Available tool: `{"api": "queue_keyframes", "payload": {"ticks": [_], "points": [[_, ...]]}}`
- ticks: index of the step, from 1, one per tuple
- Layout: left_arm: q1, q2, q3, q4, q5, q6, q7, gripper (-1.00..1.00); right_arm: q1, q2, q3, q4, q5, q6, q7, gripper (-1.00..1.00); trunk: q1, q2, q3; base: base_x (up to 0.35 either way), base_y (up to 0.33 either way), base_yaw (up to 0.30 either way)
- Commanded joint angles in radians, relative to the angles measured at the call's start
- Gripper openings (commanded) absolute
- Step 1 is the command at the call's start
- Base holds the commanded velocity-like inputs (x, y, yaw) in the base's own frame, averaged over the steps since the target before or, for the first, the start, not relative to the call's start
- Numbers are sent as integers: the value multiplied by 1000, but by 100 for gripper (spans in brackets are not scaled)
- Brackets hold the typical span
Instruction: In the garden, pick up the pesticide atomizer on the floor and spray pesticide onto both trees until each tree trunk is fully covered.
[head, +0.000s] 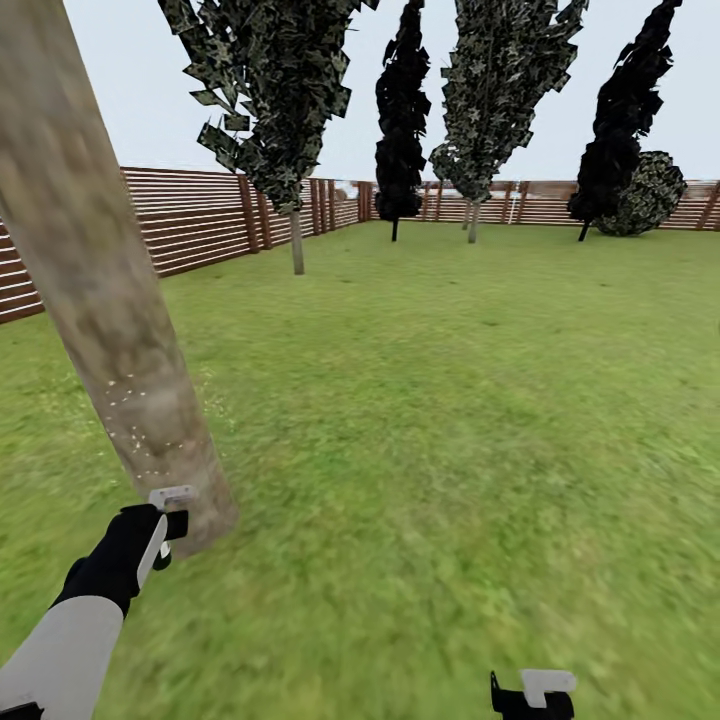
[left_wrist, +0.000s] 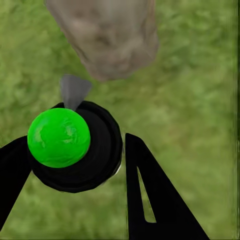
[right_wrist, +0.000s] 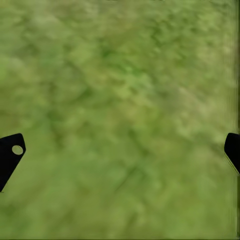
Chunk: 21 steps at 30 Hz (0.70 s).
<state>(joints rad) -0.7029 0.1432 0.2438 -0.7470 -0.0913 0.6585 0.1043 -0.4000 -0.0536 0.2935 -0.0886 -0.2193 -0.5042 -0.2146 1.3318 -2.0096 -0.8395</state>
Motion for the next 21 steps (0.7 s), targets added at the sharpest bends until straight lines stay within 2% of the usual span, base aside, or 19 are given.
{"api": "queue_keyframes", "payload": {"ticks": [1, 7, 17, 21], "points": [[-1, -1, 2, -2, -10, 6, -3, -100, 0, 0, 9, 0, -8, -2, -3, 100, 0, 0, -1, 0, -276, 111], [-1, -2, 2, -2, -10, 6, -3, -100, 0, 0, 9, 0, -8, -2, -2, 100, 0, 0, -1, 62, -276, 209], [-1, -1, 4, -2, -12, 4, -2, -100, 0, 0, 9, 0, -8, -2, -1, 100, 0, 0, -1, 165, -247, 8], [0, 6, 7, -2, -17, 11, 3, -100, 0, 0, 9, 0, -8, -2, -2, 100, 0, 0, -1, 22, -269, 194]]}}
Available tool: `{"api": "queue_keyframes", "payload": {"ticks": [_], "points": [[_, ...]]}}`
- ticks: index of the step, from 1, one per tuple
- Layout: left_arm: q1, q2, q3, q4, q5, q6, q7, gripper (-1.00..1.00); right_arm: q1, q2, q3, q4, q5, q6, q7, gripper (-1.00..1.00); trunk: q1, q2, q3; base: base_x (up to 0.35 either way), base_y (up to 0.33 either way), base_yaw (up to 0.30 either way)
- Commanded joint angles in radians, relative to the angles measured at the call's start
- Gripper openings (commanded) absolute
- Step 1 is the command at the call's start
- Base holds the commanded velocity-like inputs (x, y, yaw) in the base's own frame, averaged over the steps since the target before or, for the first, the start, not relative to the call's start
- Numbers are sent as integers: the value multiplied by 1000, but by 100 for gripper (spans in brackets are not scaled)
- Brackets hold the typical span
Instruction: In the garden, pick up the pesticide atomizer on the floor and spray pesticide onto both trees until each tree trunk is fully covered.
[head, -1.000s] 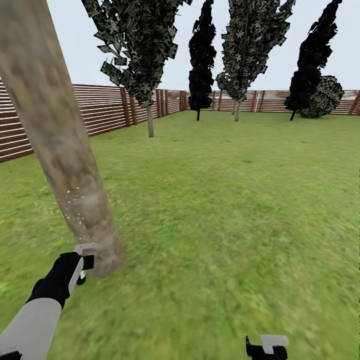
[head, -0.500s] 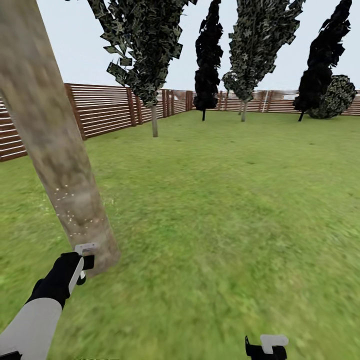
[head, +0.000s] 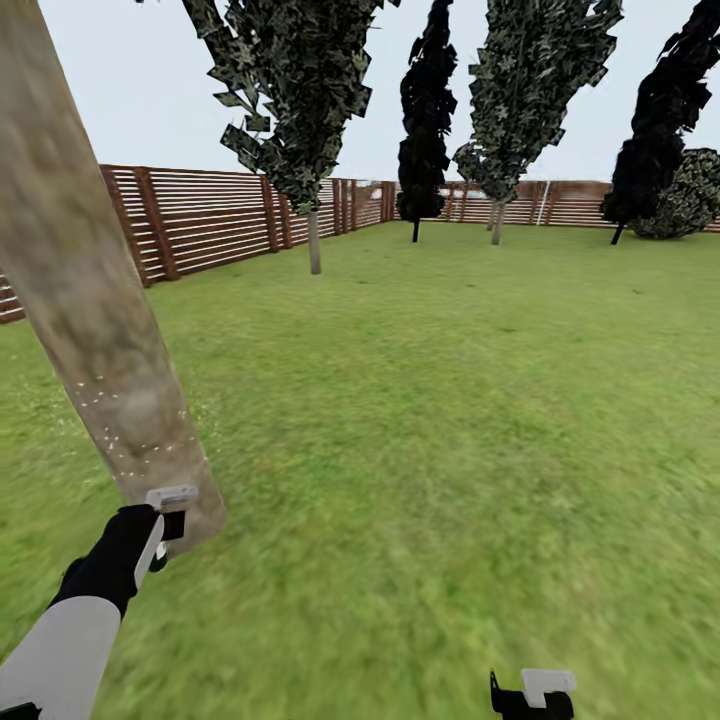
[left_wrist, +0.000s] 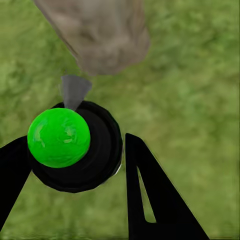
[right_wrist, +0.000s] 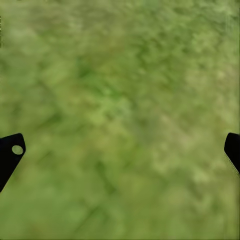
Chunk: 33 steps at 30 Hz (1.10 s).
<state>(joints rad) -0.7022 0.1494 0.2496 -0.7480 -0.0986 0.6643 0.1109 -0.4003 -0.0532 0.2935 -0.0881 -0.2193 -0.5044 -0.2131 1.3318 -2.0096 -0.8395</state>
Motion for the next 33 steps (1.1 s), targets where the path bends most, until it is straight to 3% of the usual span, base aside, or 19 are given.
{"api": "queue_keyframes", "payload": {"ticks": [1, 11, 20, 23, 24, 26, 28, 33], "points": [[-1, 0, 2, -1, -10, 6, -3, -100, 0, 0, 9, -1, -8, -2, -3, 100, 0, 0, -1, 3, -273, 267], [-1, 0, 3, 1, -10, 5, -1, -100, 0, 1, 9, -1, -8, -1, -3, 100, 0, 0, -1, -18, -273, 218], [-8, 5, 12, -4, -1, 8, -4, -100, 0, 0, 9, -1, -9, -1, -5, 100, 0, 0, -1, 206, -199, 80], [-19, 14, 10, -32, 2, 53, -7, -100, 0, 0, 9, -1, -8, 0, -3, 100, 0, 0, -1, 188, -13, 267], [-21, 14, 8, -81, 3, 83, -8, -100, 0, 0, 9, -1, -8, 0, -3, 100, 0, 0, -1, 40, -3, 272], [-42, 15, 5, -171, 0, 193, -7, -100, 0, 0, 9, -1, -8, 0, -2, 100, 0, 0, -1, 13, -1, 273], [-87, 17, 2, -205, -6, 265, -5, -100, 0, 0, 9, -1, -8, 0, -2, 100, 0, 0, -1, 3, 0, 274], [-197, 34, -1, -209, -12, 313, 0, -100, 0, 0, 9, -1, -8, 0, -2, 100, 0, 0, -1, 0, 0, 274]]}}
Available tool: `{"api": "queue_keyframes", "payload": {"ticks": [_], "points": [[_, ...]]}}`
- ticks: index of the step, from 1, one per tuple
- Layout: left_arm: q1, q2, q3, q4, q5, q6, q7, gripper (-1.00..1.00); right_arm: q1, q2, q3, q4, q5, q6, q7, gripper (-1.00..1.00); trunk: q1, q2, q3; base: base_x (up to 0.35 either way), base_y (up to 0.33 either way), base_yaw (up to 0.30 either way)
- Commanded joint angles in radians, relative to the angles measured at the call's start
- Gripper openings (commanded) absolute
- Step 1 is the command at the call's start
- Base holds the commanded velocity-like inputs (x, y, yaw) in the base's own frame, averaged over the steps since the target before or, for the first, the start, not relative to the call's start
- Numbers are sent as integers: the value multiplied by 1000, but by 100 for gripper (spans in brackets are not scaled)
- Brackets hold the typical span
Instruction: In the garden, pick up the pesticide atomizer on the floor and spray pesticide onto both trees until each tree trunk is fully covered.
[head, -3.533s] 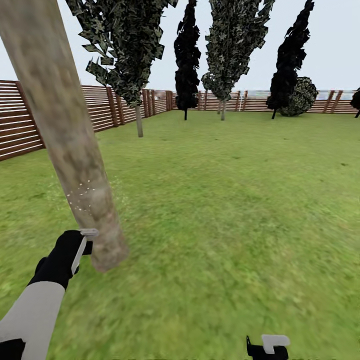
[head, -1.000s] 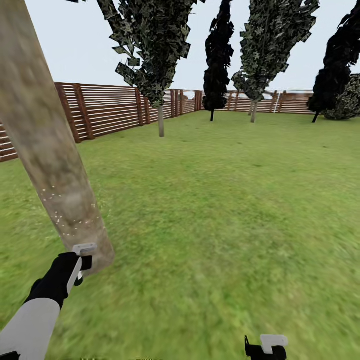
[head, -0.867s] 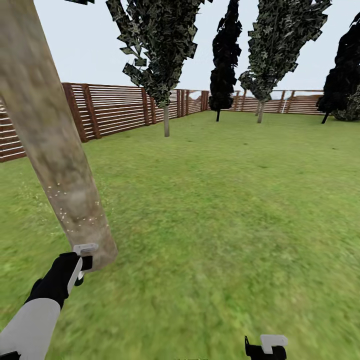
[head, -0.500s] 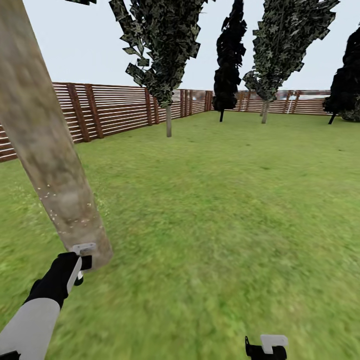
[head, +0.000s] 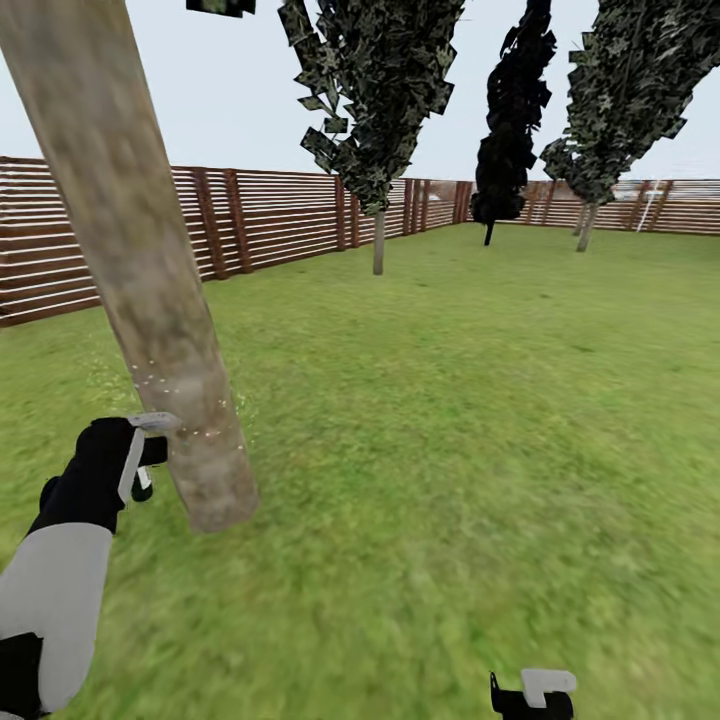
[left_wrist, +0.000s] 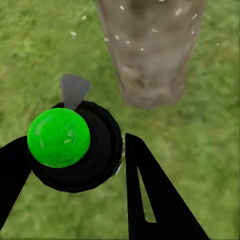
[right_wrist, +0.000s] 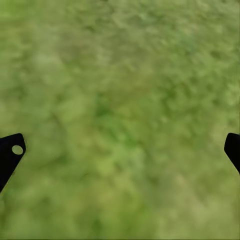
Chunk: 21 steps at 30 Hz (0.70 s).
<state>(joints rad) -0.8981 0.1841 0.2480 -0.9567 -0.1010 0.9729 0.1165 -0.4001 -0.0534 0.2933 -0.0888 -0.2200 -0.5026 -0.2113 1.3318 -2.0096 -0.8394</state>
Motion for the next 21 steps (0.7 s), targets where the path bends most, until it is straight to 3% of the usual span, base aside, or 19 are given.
{"api": "queue_keyframes", "payload": {"ticks": [1, 5, 9, 21], "points": [[-6, 1, 1, -2, -17, 11, -5, -100, 0, 0, 9, 0, -8, -2, -3, 100, 0, 0, -1, 0, 0, 274], [-20, -4, -1, -8, -63, 18, -7, -100, 0, -2, 9, 0, -8, -2, -3, 100, 0, 0, -1, 0, 0, 228], [-21, -11, -43, -10, -69, 19, -8, -100, 0, -6, 9, 1, -9, -2, -3, 100, 0, 0, -1, 0, -199, 19], [-17, -13, -47, -10, -71, 18, -7, -100, 0, -6, 9, 0, -9, -2, -3, 100, 0, 0, -1, 0, -267, 0]]}}
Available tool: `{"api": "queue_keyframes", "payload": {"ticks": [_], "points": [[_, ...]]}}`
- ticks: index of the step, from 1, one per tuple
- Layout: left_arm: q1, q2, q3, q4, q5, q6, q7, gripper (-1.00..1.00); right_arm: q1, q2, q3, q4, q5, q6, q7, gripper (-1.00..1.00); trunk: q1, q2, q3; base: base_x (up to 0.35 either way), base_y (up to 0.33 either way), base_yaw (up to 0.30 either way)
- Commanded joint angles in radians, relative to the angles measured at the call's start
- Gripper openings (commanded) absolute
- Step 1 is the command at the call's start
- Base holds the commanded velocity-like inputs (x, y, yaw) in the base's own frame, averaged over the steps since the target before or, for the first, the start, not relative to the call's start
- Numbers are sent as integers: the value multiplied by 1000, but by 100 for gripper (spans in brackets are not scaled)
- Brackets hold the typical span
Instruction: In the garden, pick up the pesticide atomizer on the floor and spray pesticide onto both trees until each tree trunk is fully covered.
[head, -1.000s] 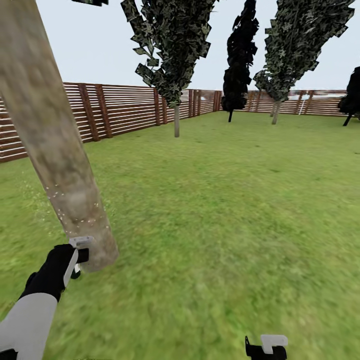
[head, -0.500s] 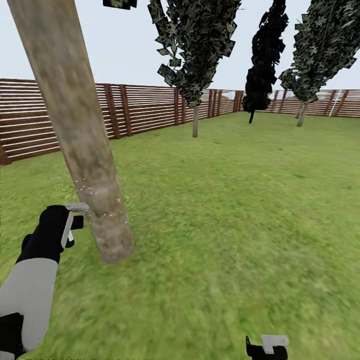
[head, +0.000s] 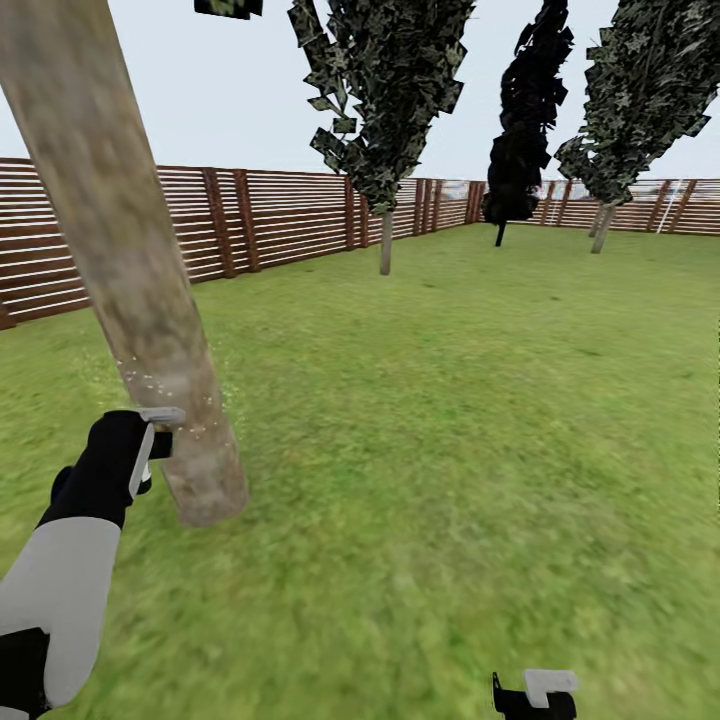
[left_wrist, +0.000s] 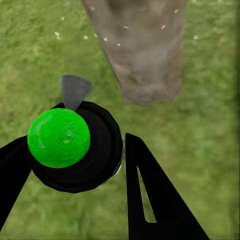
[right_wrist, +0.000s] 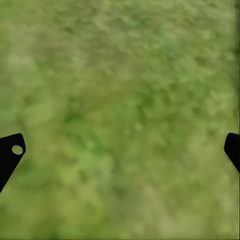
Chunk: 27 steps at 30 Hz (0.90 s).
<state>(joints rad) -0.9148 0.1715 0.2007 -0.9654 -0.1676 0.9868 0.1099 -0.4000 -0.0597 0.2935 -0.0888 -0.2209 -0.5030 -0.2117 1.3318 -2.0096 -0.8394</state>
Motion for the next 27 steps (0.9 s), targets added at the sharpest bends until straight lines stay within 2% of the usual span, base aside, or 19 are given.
{"api": "queue_keyframes", "payload": {"ticks": [1, 5, 12, 27], "points": [[-1, 0, 0, -1, -4, 4, 0, -100, 0, 0, 9, 0, -8, -2, -3, 100, 0, 0, -1, 0, -268, 0], [-1, -1, 0, -1, -5, 4, 0, -100, 0, 1, 9, 0, -8, -2, -4, 100, 0, 0, -1, 0, -268, 23], [2, -1, -1, 0, -6, 4, 1, -100, 0, 1, 9, 0, -8, -2, -5, 100, 0, 0, -1, 30, -268, 247], [-24, -4, 0, -4, -5, 12, 2, -100, 0, 1, 9, 0, -8, -2, -5, 100, 0, 0, -1, 281, -132, 31]]}}
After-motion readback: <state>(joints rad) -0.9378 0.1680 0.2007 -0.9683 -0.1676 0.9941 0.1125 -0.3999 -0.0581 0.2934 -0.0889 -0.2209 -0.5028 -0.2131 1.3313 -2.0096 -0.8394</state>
